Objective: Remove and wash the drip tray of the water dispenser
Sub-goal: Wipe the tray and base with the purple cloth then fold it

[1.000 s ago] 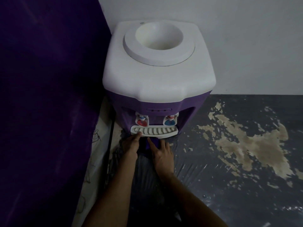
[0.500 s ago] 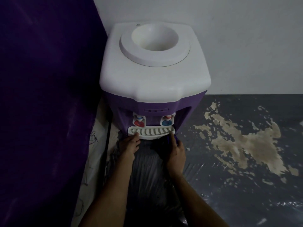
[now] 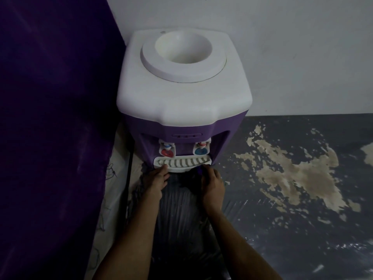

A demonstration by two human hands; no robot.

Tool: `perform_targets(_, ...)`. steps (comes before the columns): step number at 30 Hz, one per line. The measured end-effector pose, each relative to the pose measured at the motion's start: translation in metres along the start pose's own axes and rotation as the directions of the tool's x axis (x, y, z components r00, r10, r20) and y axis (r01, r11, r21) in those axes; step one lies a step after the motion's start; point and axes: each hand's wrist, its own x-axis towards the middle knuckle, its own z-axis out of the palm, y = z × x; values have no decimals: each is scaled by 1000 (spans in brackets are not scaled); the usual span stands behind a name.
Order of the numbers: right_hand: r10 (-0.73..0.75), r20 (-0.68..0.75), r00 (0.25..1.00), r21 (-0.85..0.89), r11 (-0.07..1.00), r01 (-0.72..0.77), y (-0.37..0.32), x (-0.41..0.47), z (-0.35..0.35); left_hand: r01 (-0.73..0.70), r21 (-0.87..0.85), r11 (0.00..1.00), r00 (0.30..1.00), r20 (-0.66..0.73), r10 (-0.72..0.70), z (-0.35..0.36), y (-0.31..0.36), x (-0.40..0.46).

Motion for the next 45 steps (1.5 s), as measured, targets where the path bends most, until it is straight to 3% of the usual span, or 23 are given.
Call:
perform_targets(4,126,-115,985,60,991,-120,4,12,-4,5,0,1000,1000,5,-5,-1,0,0)
perform_targets(7,130,-133,983,124,986,-113,3,11,-2,11,-2,1000,1000,18,-11,-2,0,-1)
perform_targets(15,-91,-44,995,-13,996,90,-11,-12,12,20,-7,1000,998,66,-20,-6,1,0)
perform_targets(23,-278,114,954,46,960,275,-8,-23,9,-12,-4,1000,994,111,13,-12,-5,2)
perform_targets(26,-116,34,993,121,986,111,-1,-20,-1,-30,6,1000,992,122,29,-13,-8,2)
perform_targets(28,-10,3,1000,82,997,10,1,-18,1,-42,3,999,993,111,41,-12,-10,1)
perform_targets(31,-16,22,1000,45,999,15,-12,-18,14,-40,-1,999,994,105,40,-12,-10,1)
perform_targets(37,-3,150,989,182,983,-25,-37,-21,31,-96,68,993,987,138,86,-18,-6,-5)
perform_targets(40,16,198,980,239,969,-64,-31,-15,25,-184,206,961,982,79,172,-17,-5,-12)
perform_targets(43,124,257,958,354,911,-213,-26,-6,15,-324,477,817,937,42,347,-10,-8,-24)
perform_targets(45,216,247,945,414,858,-305,-24,0,11,-350,503,790,922,39,384,-4,-17,-30)
